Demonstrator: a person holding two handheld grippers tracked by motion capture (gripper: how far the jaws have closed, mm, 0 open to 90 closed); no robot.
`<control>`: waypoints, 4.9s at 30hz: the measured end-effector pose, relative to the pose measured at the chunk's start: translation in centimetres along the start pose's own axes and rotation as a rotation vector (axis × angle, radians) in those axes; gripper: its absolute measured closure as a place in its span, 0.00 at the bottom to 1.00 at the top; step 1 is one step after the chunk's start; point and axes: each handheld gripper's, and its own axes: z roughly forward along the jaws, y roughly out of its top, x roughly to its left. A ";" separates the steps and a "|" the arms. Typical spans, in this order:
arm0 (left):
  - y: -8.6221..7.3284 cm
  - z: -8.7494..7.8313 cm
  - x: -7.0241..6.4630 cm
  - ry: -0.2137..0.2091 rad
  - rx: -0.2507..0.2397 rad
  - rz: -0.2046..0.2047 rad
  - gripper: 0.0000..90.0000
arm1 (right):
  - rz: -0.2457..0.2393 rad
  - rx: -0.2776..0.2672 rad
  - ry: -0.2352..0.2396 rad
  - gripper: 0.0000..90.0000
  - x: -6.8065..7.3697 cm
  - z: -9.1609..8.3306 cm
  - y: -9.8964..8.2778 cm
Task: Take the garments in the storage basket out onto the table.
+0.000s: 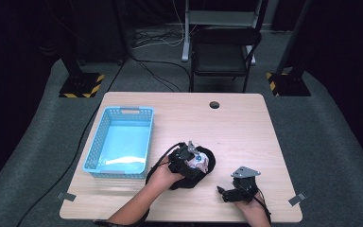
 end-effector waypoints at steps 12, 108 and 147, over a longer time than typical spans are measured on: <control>-0.3 -0.1 -0.2 -0.019 -0.055 -0.021 0.13 | 0.002 -0.001 0.000 0.04 0.0 0.0 0.0; -4.8 -11.6 5.1 0.034 -0.323 -0.194 0.12 | 0.002 0.000 -0.001 0.04 0.0 0.0 0.0; -8.2 -13.9 8.6 0.128 -0.349 -0.337 0.12 | 0.001 0.000 -0.001 0.04 0.0 0.0 0.0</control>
